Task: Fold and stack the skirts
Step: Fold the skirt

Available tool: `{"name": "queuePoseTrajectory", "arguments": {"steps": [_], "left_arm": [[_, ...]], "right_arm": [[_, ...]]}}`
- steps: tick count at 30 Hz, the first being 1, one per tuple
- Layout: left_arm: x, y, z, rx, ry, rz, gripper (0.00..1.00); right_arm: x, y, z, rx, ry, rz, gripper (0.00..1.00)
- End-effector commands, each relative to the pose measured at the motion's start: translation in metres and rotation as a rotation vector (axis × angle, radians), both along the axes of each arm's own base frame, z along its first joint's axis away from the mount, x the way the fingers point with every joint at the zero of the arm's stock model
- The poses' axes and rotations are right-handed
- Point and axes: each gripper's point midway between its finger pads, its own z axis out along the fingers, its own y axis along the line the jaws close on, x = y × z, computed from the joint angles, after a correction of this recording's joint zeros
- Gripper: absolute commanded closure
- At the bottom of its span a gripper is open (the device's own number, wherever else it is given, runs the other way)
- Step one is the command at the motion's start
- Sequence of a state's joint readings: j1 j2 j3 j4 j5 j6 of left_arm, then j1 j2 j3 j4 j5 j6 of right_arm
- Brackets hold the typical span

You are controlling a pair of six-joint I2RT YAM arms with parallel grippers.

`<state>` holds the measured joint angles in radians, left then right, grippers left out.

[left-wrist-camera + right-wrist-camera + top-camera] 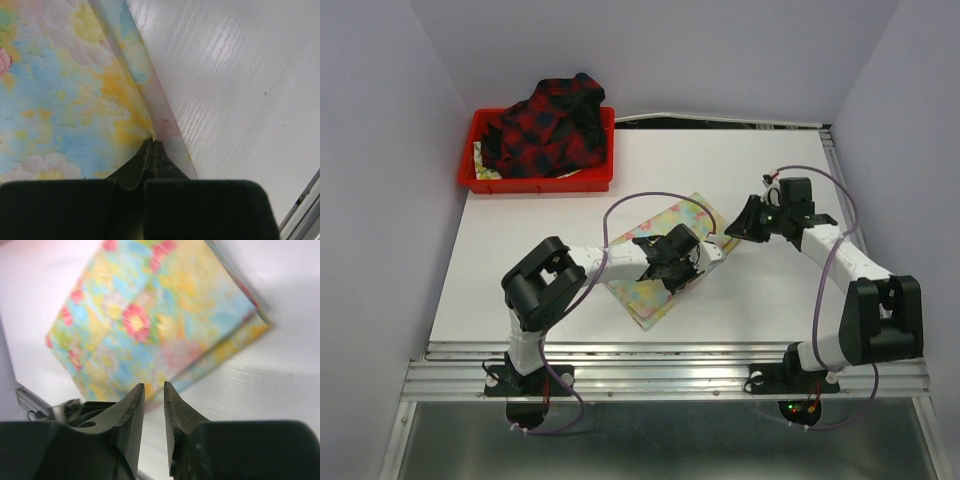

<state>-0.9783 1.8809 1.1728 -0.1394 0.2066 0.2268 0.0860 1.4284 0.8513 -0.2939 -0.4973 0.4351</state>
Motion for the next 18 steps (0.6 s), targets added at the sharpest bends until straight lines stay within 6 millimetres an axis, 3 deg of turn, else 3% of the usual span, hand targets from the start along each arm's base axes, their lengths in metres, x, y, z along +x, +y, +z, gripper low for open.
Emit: {"name": "queuePoseTrajectory", "arguments": {"steps": [1, 7, 8, 10, 11, 14, 18], "left_arm": [[-0.012, 0.01, -0.014, 0.043, 0.027, -0.009, 1.0], [-0.014, 0.009, -0.01, 0.044, -0.015, -0.042, 1.0], [-0.015, 0.01, -0.012, 0.048, -0.015, -0.046, 1.0], [-0.016, 0.014, -0.016, 0.067, -0.018, -0.053, 1.0], [-0.016, 0.016, -0.018, 0.076, -0.019, -0.056, 1.0], [-0.016, 0.016, -0.015, 0.076, -0.028, -0.064, 1.0], [-0.014, 0.023, -0.005, 0.094, -0.059, -0.077, 0.99]], "right_arm": [[0.024, 0.015, 0.054, 0.078, -0.125, 0.058, 0.7], [0.063, 0.025, 0.049, 0.145, -0.154, 0.047, 0.7], [0.067, 0.029, 0.037, 0.163, -0.12, 0.06, 0.7], [0.079, 0.036, 0.034, 0.167, -0.12, 0.087, 0.69], [0.082, 0.037, 0.019, 0.16, -0.085, 0.107, 0.7], [0.073, 0.042, -0.008, 0.135, -0.019, 0.147, 0.72], [0.032, 0.037, -0.063, 0.039, 0.153, 0.209, 0.79]]}}
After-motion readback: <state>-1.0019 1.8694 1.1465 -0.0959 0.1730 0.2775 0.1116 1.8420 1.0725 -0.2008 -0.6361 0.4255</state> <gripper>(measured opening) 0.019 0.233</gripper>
